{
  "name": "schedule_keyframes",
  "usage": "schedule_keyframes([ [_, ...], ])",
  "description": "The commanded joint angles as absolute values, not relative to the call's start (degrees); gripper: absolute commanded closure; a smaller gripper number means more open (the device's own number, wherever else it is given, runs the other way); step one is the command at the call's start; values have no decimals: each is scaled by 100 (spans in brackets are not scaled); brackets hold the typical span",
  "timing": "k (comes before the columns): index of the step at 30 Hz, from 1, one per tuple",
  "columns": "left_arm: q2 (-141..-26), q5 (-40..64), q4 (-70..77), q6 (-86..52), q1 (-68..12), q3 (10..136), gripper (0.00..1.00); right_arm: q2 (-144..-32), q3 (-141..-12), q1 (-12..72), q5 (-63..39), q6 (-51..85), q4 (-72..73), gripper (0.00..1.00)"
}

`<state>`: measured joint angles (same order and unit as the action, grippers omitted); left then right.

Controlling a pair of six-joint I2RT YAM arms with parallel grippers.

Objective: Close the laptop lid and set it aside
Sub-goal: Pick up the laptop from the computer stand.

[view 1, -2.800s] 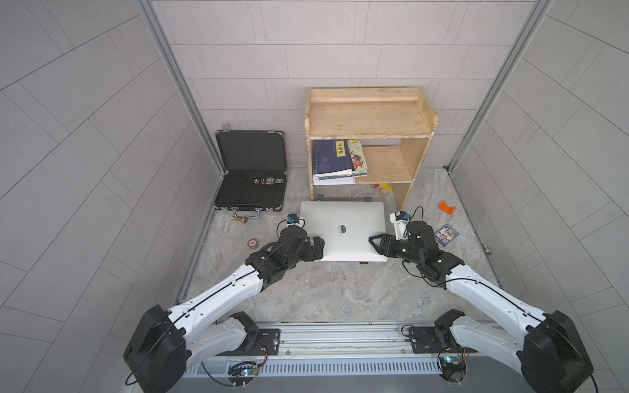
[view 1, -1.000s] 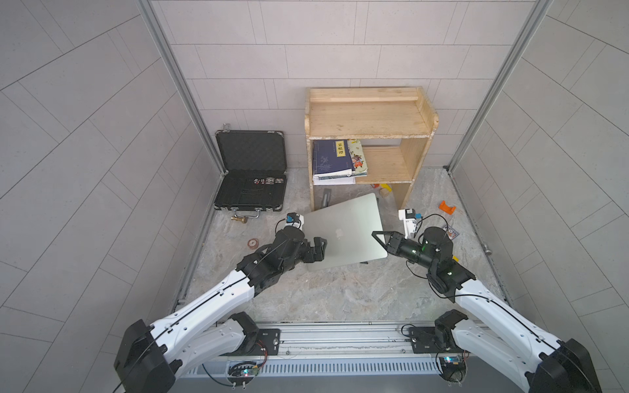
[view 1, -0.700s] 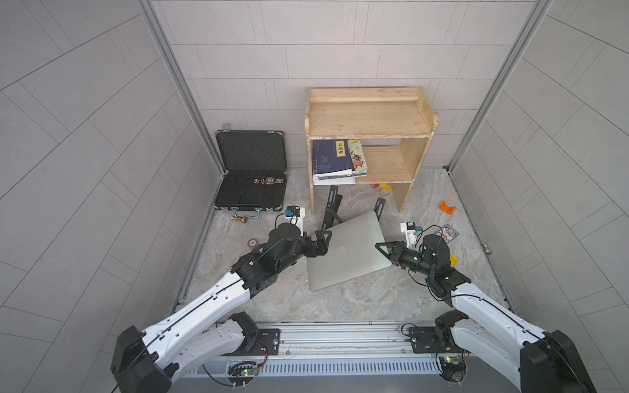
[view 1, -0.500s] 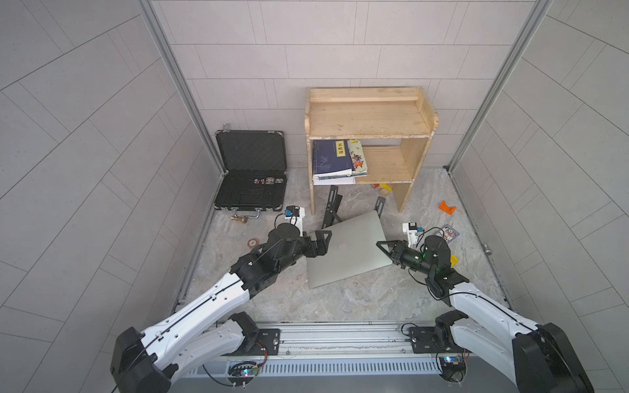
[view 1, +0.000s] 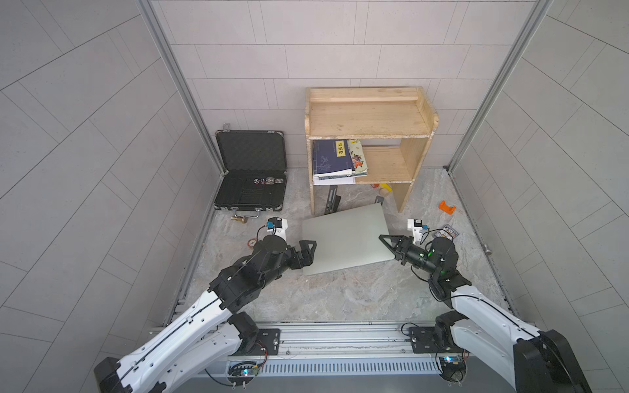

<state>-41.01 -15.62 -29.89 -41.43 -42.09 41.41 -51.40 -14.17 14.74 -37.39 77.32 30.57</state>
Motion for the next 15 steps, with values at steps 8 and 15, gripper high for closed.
schedule_keyframes([
  [8,-3559,-1186,-3722,-4902,-3855,3795,0,-4525,-1984,1407,-3967,8463,3869,100],
  [15,-3538,-746,-3384,-5046,-3657,3821,0,-4398,-2174,1380,-3955,8698,3849,100],
])
